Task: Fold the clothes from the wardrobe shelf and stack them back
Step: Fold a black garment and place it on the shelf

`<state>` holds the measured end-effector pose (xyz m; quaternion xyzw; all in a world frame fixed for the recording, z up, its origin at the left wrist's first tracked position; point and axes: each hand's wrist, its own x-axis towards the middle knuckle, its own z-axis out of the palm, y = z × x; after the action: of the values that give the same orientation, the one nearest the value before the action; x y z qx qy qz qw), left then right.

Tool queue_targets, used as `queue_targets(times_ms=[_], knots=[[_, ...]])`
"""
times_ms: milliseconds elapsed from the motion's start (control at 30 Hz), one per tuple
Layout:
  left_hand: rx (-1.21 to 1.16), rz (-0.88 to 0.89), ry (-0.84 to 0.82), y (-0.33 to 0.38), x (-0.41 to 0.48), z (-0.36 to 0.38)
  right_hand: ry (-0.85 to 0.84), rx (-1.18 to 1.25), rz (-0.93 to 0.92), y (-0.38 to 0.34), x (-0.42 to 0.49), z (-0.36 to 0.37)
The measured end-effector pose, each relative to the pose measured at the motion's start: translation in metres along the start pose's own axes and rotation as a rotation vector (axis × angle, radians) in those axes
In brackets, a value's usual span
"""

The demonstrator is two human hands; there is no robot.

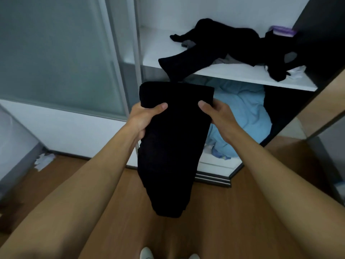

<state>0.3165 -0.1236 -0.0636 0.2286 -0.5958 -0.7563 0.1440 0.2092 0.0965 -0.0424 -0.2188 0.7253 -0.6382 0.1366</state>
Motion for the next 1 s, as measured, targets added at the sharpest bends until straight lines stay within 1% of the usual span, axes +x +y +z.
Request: queue_targets(times_ms=[67, 133, 267, 300, 367, 433, 500, 533, 600, 667, 733, 767, 833, 867, 933, 1000], knots=[[0.054, 0.004, 0.008, 0.000, 0.000, 0.011, 0.065, -0.031, -0.026, 0.004, -0.001, 0.004], [0.112, 0.018, 0.008, 0.002, 0.000, 0.017, 0.087, -0.027, -0.046, 0.006, -0.002, 0.005], [0.231, 0.036, -0.114, 0.014, -0.001, 0.011, 0.023, 0.116, 0.021, 0.003, -0.003, -0.008], [0.209, 0.045, -0.108, 0.016, -0.001, 0.012, 0.016, 0.166, 0.033, 0.002, -0.003, -0.013], [0.092, 0.058, -0.047, 0.020, -0.001, 0.026, 0.032, 0.236, 0.046, 0.001, -0.004, -0.019], [0.019, 0.042, 0.025, 0.023, -0.004, 0.045, 0.062, 0.198, 0.060, 0.009, -0.008, -0.025], [-0.008, 0.023, 0.048, 0.025, -0.004, 0.055, 0.067, 0.167, 0.087, 0.023, -0.015, -0.030], [-0.010, 0.020, 0.030, 0.026, -0.003, 0.055, 0.069, 0.192, 0.103, 0.027, -0.018, -0.032], [0.007, 0.008, -0.076, 0.023, -0.001, 0.044, 0.066, 0.265, 0.134, 0.028, -0.023, -0.034], [0.078, -0.066, -0.233, 0.014, -0.003, 0.029, 0.059, 0.325, 0.173, 0.022, -0.026, -0.035], [0.152, -0.152, -0.319, -0.002, -0.008, 0.023, 0.057, 0.340, 0.221, 0.016, -0.026, -0.038], [0.139, -0.172, -0.306, -0.009, -0.011, 0.025, 0.055, 0.330, 0.247, 0.011, -0.025, -0.039], [0.031, -0.165, -0.200, -0.016, -0.014, 0.034, 0.059, 0.322, 0.288, 0.001, -0.024, -0.045], [-0.012, -0.153, -0.152, -0.016, -0.014, 0.040, 0.055, 0.350, 0.293, -0.002, -0.024, -0.049], [-0.053, -0.120, -0.107, -0.012, -0.012, 0.053, 0.014, 0.377, 0.257, 0.001, -0.028, -0.060], [-0.088, -0.104, -0.087, -0.006, -0.009, 0.062, -0.044, 0.235, 0.238, 0.012, -0.038, -0.066]])
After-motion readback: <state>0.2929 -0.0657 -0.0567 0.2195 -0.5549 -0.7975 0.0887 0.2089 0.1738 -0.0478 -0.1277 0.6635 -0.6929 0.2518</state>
